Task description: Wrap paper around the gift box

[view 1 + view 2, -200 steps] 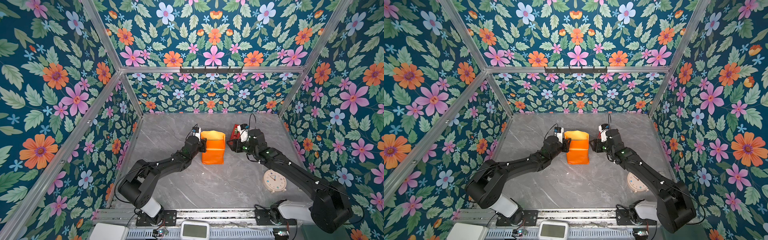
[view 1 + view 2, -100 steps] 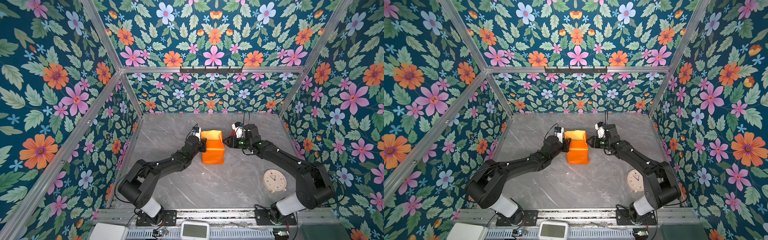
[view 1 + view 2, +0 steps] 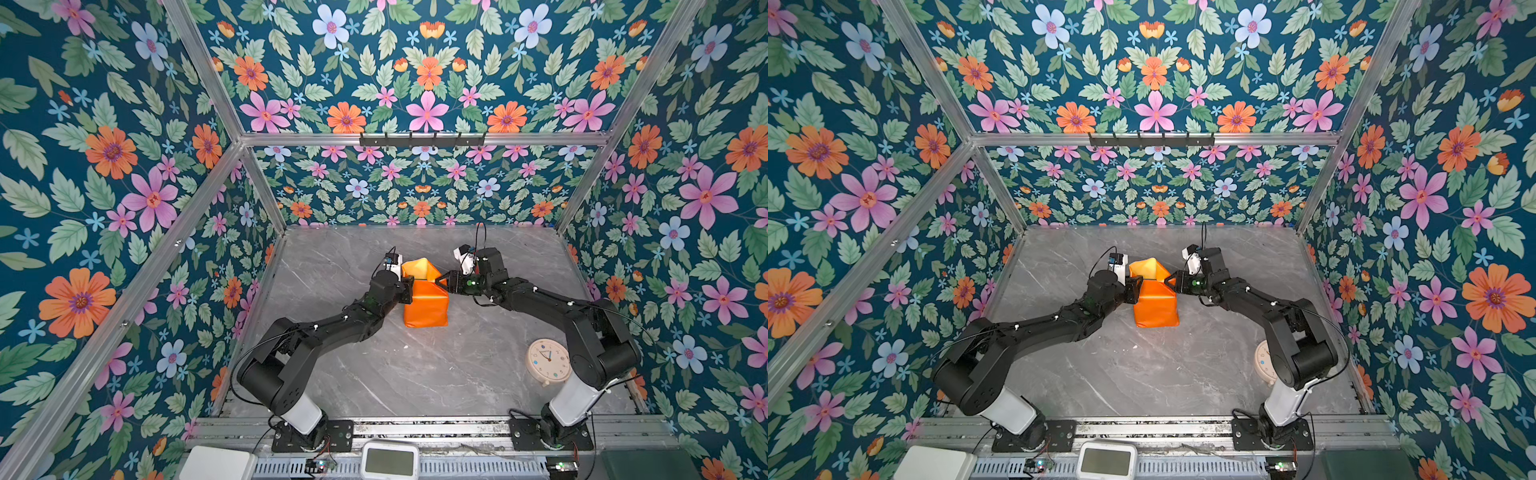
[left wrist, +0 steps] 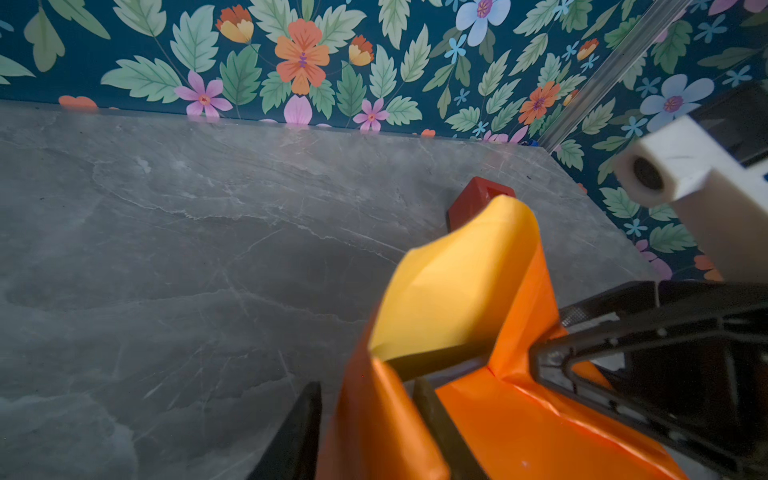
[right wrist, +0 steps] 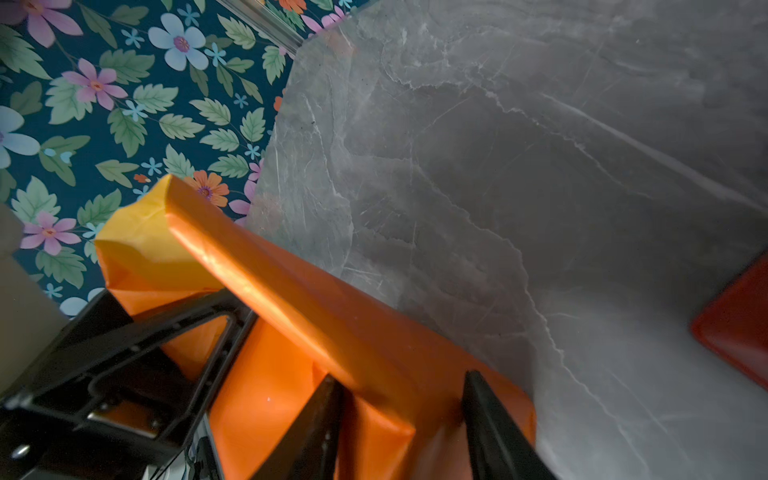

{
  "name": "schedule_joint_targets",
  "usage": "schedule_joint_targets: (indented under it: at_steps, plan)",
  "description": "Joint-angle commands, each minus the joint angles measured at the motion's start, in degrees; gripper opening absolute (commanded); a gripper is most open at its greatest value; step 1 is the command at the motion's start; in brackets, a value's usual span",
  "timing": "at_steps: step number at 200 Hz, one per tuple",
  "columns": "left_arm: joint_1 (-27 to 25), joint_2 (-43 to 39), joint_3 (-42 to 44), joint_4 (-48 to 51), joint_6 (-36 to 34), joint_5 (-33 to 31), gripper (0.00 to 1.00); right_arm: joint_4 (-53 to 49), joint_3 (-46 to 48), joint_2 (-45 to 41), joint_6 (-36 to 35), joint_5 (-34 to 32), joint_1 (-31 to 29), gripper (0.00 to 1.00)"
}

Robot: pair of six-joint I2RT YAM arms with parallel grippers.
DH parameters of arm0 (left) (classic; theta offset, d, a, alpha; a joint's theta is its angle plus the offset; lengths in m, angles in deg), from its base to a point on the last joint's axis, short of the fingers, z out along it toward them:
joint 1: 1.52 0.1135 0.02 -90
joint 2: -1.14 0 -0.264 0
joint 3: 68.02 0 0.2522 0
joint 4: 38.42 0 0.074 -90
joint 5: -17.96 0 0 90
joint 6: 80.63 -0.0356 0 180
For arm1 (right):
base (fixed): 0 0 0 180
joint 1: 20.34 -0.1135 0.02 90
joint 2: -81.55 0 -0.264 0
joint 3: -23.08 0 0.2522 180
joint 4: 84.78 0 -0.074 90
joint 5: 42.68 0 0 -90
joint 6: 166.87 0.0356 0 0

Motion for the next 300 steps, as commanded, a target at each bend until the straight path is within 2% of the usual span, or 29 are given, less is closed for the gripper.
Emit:
schedule_joint_targets:
  at_steps: [1, 17, 31, 47, 73, 93, 126, 168, 206, 232, 265, 300]
  plan:
    - [-0.1, -2.14, -0.36, 5.39, -1.3, 1.29, 0.6, -2.58, 3.03, 0.88, 1.05, -2.09, -0.43, 0.47]
    - [0.2, -5.67, 0.81, 5.53, -0.43, 2.61, 0.74, -2.21, 4.54, 0.45, 1.15, -2.56, -0.46, 0.47]
    - [1.05, -10.21, 3.44, 6.06, 1.77, 5.45, 0.79, -1.85, 5.28, -0.03, 1.33, -2.95, -0.42, 0.47]
    - [3.22, -16.0, 8.53, 5.36, 6.29, 8.43, 0.8, -1.36, 5.7, -0.25, 1.45, -2.92, -0.42, 0.46]
    - [9.62, -22.28, 14.7, 3.34, 13.33, 11.22, 0.74, -0.88, 5.81, -0.47, 1.58, -2.56, -0.41, 0.46]
    - [9.95, -18.54, 10.43, 7.44, 11.2, 12.48, 0.74, -0.71, 6.19, -0.8, 1.48, -2.73, -0.42, 0.46]
    - [9.29, -11.63, 5.63, 4.05, 10.9, 18.23, 0.74, -0.36, 6.8, -1.48, 1.5, -2.82, -0.42, 0.45]
    - [8.27, -6.39, 3.87, 2.21, 9.45, 21.11, 0.75, -0.53, 6.9, -2.03, 1.24, -2.56, -0.42, 0.45]
    - [7.98, -3.73, 3.73, 0.47, 7.89, 22.43, 0.79, -0.38, 6.62, -1.56, 0.86, -1.69, -0.6, 0.45]
    - [7.94, 0.11, 0.7, 1.27, 5.19, 23.89, 0.82, 0.12, 6.79, -1.72, 0.21, -1.16, -0.69, 0.46]
    - [8.16, 2.11, 1.71, 2.24, 3.43, 23.11, 0.82, 2.19, 6.01, -3.81, 0.39, 1.77, -0.34, 0.53]
    - [8.14, 2.19, 3.23, 2.13, 2.72, 23.08, 0.82, 6.79, 4.57, -3.02, 3.84, 5.62, -0.33, 0.66]
